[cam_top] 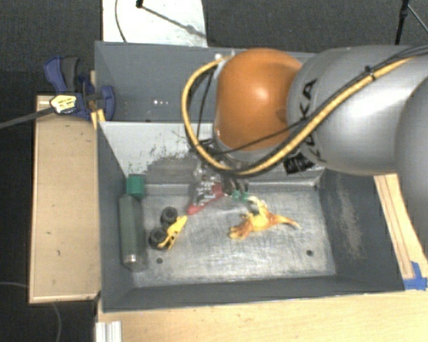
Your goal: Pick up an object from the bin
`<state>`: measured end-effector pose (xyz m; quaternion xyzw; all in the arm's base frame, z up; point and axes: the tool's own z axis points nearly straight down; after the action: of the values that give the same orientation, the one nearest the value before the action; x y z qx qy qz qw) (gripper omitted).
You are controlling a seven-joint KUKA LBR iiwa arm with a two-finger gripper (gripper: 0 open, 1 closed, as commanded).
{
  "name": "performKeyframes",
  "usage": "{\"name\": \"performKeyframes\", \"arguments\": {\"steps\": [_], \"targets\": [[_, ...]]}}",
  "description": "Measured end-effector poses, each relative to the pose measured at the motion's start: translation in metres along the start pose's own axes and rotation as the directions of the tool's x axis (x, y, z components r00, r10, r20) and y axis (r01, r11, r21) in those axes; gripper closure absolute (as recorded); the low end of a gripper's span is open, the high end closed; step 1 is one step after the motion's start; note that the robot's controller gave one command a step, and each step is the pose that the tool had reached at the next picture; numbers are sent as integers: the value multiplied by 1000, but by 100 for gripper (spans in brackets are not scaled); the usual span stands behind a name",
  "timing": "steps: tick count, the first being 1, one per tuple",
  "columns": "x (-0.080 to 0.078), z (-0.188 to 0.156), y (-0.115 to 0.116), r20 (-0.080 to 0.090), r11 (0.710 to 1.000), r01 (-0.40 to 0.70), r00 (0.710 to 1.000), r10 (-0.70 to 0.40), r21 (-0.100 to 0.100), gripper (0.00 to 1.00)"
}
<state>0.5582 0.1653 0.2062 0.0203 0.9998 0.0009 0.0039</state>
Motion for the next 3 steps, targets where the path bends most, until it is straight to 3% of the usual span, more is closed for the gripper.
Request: {"name": "performKeyframes", "arguments": {"steps": [1,2,3], "targets": [[23,21,54,-8,998,57,998,-57,0,0],[22,20,53,-7,999,53,999,-53,1,0],[18,61,43,3,996,93,996,-93,-3,0]]}}
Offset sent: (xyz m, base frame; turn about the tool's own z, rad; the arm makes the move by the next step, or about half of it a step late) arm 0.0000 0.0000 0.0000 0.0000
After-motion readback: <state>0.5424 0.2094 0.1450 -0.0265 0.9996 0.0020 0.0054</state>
